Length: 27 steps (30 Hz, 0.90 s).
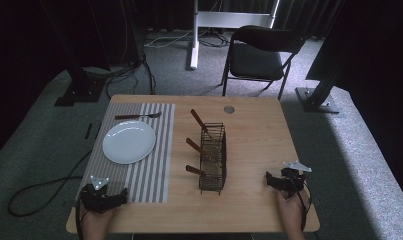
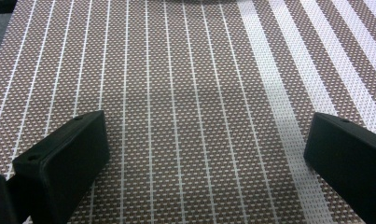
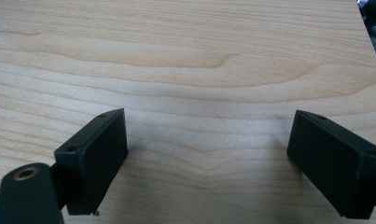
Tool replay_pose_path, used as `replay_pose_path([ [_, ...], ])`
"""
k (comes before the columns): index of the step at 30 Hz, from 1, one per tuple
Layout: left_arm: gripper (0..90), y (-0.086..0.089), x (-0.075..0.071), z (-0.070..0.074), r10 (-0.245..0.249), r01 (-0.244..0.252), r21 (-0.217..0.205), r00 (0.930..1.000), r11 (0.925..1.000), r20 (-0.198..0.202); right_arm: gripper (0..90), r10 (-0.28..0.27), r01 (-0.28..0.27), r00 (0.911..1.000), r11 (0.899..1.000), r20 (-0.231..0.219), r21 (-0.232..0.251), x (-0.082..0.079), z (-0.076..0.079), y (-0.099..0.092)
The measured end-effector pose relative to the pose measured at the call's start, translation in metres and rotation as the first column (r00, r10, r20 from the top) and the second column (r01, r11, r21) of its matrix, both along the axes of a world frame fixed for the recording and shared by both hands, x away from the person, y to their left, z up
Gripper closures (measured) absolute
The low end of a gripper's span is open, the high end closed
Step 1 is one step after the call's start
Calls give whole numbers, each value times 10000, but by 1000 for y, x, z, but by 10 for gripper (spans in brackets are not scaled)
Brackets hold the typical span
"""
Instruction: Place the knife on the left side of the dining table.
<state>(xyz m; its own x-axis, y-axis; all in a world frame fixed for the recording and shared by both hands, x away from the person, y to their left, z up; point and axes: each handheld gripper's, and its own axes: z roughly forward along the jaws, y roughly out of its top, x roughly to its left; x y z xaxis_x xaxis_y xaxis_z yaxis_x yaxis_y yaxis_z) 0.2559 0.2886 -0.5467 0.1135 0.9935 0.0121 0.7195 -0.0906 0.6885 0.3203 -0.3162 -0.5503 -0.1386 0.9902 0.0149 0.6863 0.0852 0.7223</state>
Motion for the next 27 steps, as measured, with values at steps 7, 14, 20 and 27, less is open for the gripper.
replay_pose_path([
  [7, 1, 0, 0, 0, -8, 8, 0, 10000, 10000, 7, 114, -1, 1, 10000, 10000, 3, -22, 1, 0, 0],
  [14, 2, 1, 1, 0, -210, 210, 7, 9998, 9998, 17, 114, -2, 2, 10000, 10000, 5, -28, 1, 0, 0],
  [20, 3, 1, 1, 0, -256, 256, -21, 9997, 9997, 38, 114, -2, 2, 10000, 10000, 7, -26, 1, 0, 0],
  [27, 23, 2, 2, 1, -493, 493, -9, 9988, 9988, 2, 114, 0, 0, 10000, 10000, 12, -24, 1, 0, 0],
])
